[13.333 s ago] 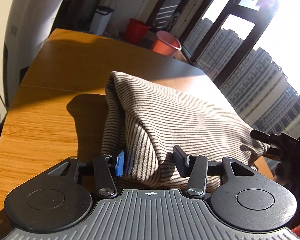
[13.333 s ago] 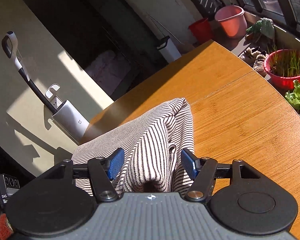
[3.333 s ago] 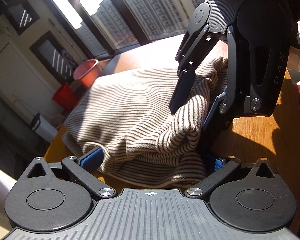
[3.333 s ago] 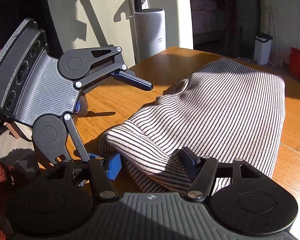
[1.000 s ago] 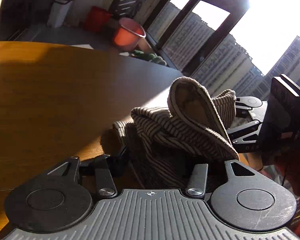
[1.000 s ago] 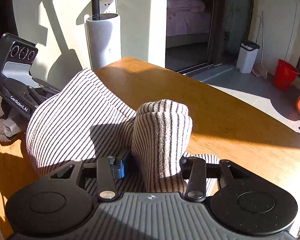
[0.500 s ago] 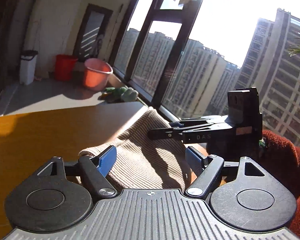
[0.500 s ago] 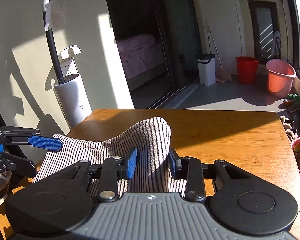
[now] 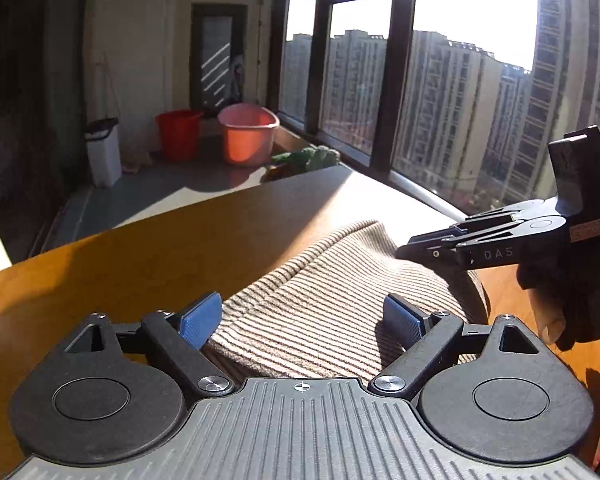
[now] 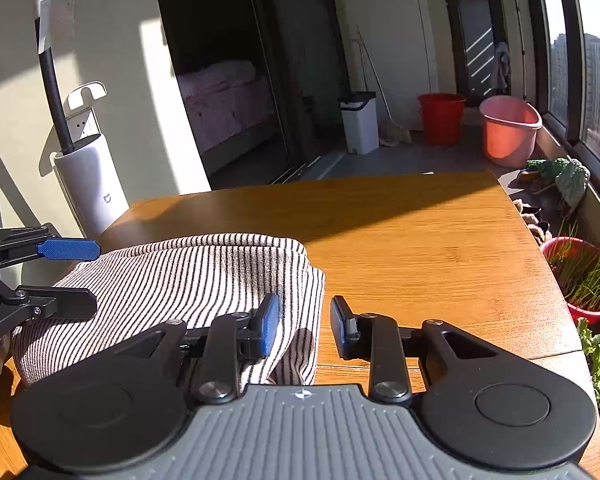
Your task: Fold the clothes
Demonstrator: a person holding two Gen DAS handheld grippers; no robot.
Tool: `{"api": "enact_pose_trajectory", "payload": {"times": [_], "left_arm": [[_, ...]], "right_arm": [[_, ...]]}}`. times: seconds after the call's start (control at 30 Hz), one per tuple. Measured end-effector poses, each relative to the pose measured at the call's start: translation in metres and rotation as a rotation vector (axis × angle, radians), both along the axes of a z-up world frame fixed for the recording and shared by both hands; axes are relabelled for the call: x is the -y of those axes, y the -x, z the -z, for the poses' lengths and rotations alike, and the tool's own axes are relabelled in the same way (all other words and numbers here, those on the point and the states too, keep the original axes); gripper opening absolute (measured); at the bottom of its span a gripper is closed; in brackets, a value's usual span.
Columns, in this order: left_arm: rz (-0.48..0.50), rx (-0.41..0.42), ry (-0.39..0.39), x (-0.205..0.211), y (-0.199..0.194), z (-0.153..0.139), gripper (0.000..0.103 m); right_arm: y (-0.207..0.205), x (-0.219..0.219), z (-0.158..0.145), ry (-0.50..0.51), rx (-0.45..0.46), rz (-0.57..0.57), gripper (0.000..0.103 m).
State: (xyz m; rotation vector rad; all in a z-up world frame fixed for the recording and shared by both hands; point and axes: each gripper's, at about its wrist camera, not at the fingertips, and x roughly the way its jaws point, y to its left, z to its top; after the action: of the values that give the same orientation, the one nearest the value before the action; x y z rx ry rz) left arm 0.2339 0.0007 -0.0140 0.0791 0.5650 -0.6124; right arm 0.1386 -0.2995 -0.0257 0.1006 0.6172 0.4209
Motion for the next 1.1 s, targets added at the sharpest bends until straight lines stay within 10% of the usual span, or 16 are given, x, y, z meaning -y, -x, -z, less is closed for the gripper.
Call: {"api": "enact_pose_trajectory", "payload": {"times": [0.1, 0.2, 0.3, 0.33, 0.47, 0.63, 0.83, 1.1], "left_arm": [[-0.074, -0.047, 0.11, -0.028, 0.017, -0.006, 0.096], [-0.105, -0.183, 0.23, -0.052, 0.027, 0.005, 0.097], [-0.05, -0.25, 0.242, -0.051, 0.035, 0.022, 0.096], [-0.032, -0.253, 0.217, -0.045, 0.037, 0.027, 0.091], [0.052, -0.2, 0.237, -0.037, 0.042, 0.017, 0.053], [0.082, -0.116, 0.224, -0.024, 0.031, 0.001, 0.045], [-0.033, -0.227, 0.228, -0.04, 0.006, 0.036, 0.055], [-0.141, -0.028, 0.071, -0.052, 0.015, -0.003, 0.06]], "right_arm": [[0.007, 0.011, -0.007, -0.094, 0.02, -0.017, 0.036], [0.003, 0.015, -0.005, -0.187, 0.01, -0.031, 0.065], [-0.007, 0.008, 0.01, -0.225, -0.049, -0.027, 0.056], [-0.009, 0.007, 0.014, -0.247, -0.069, -0.032, 0.038], [0.004, 0.013, -0.001, -0.3, -0.017, -0.025, 0.013], [-0.001, 0.018, -0.004, -0.251, -0.016, 0.043, 0.013], [-0.012, -0.004, 0.019, -0.119, -0.025, 0.051, 0.019], [-0.012, -0.014, 0.021, -0.052, 0.0, 0.058, 0.039]]}}
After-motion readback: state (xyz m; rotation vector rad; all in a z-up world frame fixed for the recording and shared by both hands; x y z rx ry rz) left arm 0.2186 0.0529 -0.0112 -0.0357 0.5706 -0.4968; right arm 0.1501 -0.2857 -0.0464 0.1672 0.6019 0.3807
